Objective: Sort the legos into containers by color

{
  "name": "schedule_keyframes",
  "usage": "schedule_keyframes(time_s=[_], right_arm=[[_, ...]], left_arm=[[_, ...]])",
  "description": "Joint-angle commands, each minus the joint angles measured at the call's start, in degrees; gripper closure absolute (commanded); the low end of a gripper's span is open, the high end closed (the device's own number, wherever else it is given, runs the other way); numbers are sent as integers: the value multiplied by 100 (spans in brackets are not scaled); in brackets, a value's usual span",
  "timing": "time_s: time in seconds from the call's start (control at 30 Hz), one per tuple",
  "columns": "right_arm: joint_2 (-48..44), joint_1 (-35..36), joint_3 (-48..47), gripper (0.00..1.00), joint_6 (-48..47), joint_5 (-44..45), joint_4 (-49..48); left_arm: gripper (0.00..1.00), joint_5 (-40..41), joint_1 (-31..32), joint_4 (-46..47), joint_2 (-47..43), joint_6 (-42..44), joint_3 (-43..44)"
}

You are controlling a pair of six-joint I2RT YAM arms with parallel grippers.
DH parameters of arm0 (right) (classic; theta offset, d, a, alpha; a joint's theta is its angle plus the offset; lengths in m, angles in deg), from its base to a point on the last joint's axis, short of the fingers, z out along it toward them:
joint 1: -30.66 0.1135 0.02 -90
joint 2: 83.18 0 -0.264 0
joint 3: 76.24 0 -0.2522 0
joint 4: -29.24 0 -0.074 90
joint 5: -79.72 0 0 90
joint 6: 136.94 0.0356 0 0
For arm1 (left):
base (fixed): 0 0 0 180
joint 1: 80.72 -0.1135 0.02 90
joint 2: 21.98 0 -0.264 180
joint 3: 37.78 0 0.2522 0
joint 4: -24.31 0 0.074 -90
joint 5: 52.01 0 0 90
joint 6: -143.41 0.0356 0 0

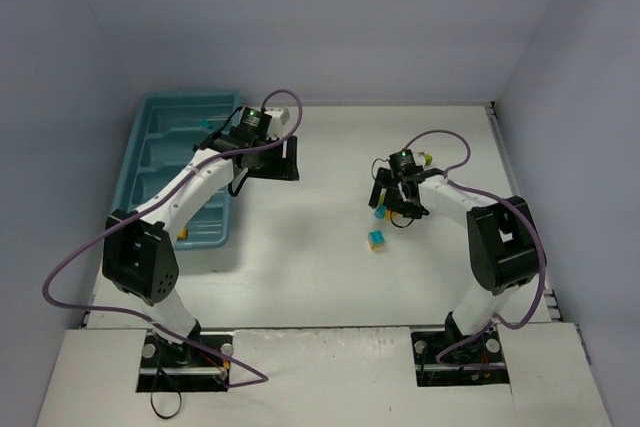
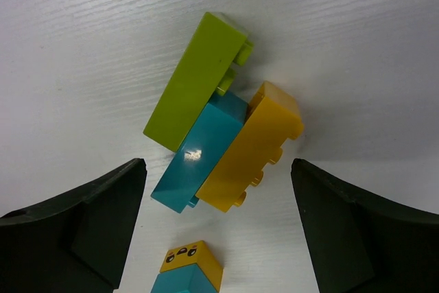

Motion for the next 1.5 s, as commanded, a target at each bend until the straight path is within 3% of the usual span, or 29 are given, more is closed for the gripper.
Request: schedule_keyframes(time_s=[0.0,0.1,0.2,0.3,0.4,0.5,0.7,0.87,1.1,1.47], right_arm=[[-64,-9,-13,20,150,335,-90],[6,-9,-40,27,54,345,-126],[33,-9,-14,41,-43,309,-196],[-20,-9,39,68,-219,292,-284],[-133,-9,109,88,-438,100,-459],[-396,0,223,100,-772,-321,-785],[-1266,52,566,100,-1527,-1114,-1980],[-1716,88,856,100,-2038,-1948,-2735],[-1997,220,883,100,-2285,-2432,-3018],[-2024,439,830,100,-2417,-2503,-3097]], left_arm=[[39,-70,36,251,-313,-34,-17],[39,-88,27,251,-304,-43,-18],[39,-184,36,304,-304,-69,-26],[39,-307,36,365,-295,-122,-18],[39,-544,36,480,-269,-184,-18],[39,-878,36,629,-243,-298,26],[39,-1905,36,1349,-93,-956,88],[34,-2250,89,2026,108,-1642,245],[32,-2347,335,2141,451,-1827,773],[31,-2338,590,2194,882,-1968,940]])
